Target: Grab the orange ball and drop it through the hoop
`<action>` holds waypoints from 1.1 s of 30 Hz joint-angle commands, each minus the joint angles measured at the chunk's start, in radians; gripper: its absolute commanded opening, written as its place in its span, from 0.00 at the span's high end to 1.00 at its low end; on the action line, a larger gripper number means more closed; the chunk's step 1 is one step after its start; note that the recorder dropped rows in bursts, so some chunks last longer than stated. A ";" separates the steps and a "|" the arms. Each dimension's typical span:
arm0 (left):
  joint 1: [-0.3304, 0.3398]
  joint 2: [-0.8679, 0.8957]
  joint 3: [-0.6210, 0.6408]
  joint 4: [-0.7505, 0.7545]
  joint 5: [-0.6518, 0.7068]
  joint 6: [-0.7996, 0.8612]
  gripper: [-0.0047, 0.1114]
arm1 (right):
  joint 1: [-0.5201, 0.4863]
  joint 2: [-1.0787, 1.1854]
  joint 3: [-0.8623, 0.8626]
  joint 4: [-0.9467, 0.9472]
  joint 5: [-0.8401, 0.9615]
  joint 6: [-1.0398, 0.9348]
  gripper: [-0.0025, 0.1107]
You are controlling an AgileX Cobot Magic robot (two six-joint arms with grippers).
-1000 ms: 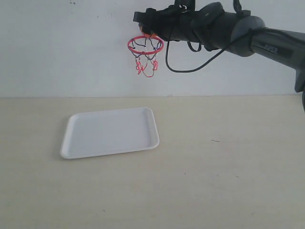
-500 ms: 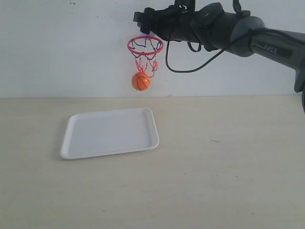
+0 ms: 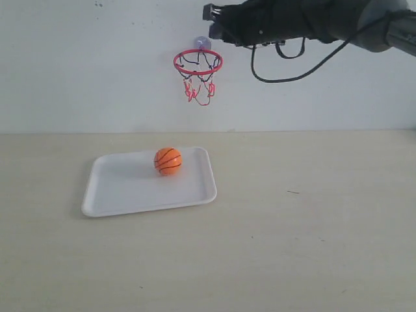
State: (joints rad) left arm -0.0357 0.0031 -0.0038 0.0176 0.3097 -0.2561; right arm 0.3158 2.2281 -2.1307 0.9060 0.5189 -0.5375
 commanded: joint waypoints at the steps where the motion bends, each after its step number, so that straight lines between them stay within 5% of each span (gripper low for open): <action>1: 0.003 -0.003 0.004 0.001 -0.004 -0.006 0.92 | -0.070 -0.022 -0.005 -0.019 0.246 0.011 0.98; 9: 0.003 -0.003 0.004 0.001 -0.004 -0.006 0.92 | -0.088 -0.173 0.139 -0.087 0.325 0.031 0.98; 22: 0.003 -0.003 0.004 0.001 -0.004 -0.006 0.92 | -0.084 -0.723 1.029 0.044 0.195 -0.177 0.98; 33: 0.003 -0.003 0.004 0.001 -0.004 -0.006 0.92 | -0.084 -0.962 1.397 0.048 0.448 -0.142 0.98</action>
State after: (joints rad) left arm -0.0357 0.0031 -0.0038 0.0176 0.3097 -0.2561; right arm 0.2323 1.2934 -0.7824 0.9490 0.8741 -0.6821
